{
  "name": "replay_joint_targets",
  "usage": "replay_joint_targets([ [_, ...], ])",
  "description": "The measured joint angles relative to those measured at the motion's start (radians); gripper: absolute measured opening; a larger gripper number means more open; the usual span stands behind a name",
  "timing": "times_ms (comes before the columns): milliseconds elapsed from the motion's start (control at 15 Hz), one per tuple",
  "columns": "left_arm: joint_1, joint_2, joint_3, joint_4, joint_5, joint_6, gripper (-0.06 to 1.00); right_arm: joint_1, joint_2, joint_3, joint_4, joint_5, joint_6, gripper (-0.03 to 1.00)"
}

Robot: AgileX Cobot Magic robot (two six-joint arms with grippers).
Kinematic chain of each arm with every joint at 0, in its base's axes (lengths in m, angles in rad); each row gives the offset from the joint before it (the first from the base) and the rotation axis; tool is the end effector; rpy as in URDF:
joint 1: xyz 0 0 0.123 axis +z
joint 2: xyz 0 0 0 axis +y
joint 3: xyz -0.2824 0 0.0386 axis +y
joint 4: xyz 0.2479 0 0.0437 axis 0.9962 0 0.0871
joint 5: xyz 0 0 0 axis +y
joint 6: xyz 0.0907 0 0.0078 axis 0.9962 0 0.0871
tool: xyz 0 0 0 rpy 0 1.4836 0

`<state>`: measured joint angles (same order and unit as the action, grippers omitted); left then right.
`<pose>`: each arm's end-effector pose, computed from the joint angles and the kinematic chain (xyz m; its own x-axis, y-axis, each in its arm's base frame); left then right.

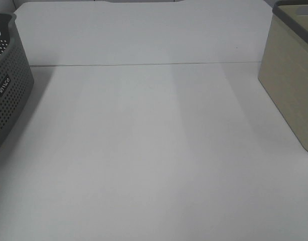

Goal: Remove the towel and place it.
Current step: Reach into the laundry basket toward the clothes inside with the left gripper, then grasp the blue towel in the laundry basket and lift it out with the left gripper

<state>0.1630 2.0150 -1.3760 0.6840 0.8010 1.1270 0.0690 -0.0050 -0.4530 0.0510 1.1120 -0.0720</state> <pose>0.3964 0.1071 0.1723 -0.2279 0.8633 0.4504 0.9477 0.0906 0.3060 -0.0032 0.0040 0.2601 -0.5293 -0.0860 -0.8441 -0.1336 0.9909 -0.0172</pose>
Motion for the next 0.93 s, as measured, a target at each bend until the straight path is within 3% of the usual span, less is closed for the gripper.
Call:
replay_joint_targets([
  [333,0.0,0.004,0.0,0.019,-0.014,-0.074,0.14,0.0,0.0,0.0,0.0,0.0,0.0,0.76],
  [467,0.0,0.004,0.0,0.025,-0.023,-0.109,0.03,0.0,0.0,0.0,0.0,0.0,0.0,0.76],
  [733,-0.009,-0.001,-0.035,0.025,0.005,-0.257,0.0,0.0,0.0,0.0,0.0,0.0,0.0,0.76],
  [933,-0.062,-0.118,-0.104,-0.046,0.043,-0.308,0.0,0.0,0.0,0.0,0.0,0.0,0.0,0.76],
])
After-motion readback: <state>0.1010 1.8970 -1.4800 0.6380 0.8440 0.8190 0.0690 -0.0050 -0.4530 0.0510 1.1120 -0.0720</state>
